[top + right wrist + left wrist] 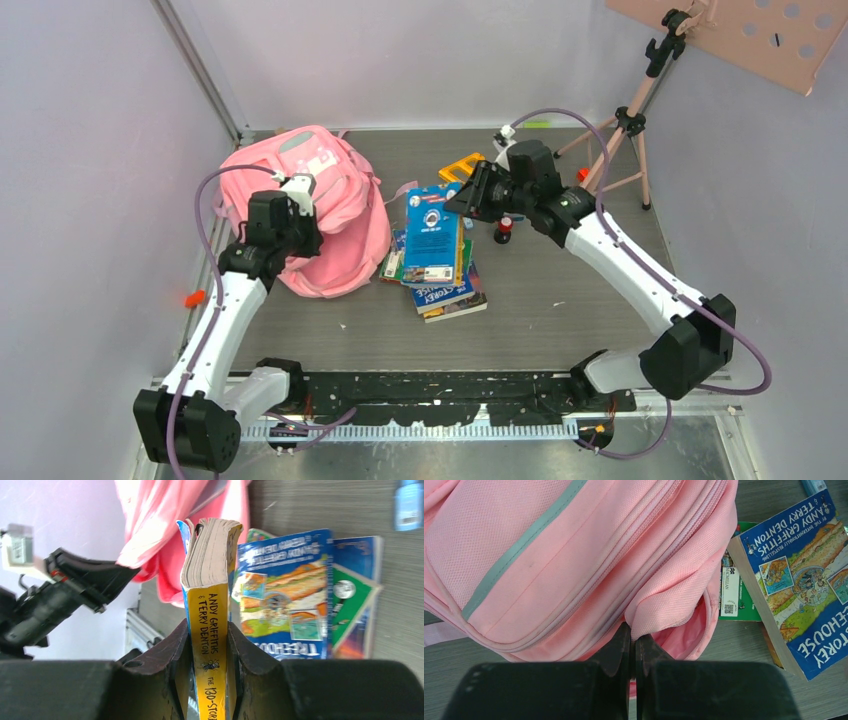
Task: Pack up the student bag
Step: Place the book in the student bag.
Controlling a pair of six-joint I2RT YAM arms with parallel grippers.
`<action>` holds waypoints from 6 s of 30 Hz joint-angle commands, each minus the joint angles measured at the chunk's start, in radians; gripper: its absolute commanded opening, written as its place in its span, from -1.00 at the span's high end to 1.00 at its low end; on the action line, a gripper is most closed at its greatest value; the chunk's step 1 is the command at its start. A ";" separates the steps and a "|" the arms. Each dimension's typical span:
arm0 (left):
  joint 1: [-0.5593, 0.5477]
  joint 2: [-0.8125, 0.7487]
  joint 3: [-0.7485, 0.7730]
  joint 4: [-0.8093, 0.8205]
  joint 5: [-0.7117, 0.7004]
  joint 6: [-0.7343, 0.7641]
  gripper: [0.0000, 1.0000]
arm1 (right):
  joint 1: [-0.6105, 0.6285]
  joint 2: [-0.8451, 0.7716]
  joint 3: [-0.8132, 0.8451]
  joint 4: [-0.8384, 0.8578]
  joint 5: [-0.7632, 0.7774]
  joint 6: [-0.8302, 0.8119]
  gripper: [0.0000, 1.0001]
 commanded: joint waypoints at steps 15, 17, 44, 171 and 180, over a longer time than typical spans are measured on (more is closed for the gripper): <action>0.013 -0.072 0.047 0.097 0.037 -0.013 1.00 | 0.264 0.367 0.111 0.541 -0.050 0.437 0.99; 0.013 -0.074 0.047 0.096 0.041 -0.009 1.00 | 0.265 0.404 0.107 0.612 -0.063 0.484 0.99; 0.016 -0.115 0.041 0.101 0.068 -0.005 1.00 | 0.268 0.650 0.153 0.517 0.245 0.360 0.99; 0.015 -0.131 0.029 0.104 0.091 -0.009 1.00 | 0.463 0.702 0.375 0.227 0.352 0.142 -0.19; 0.016 -0.125 0.030 0.102 0.090 -0.007 1.00 | 0.475 0.723 0.371 0.095 0.482 0.197 -0.28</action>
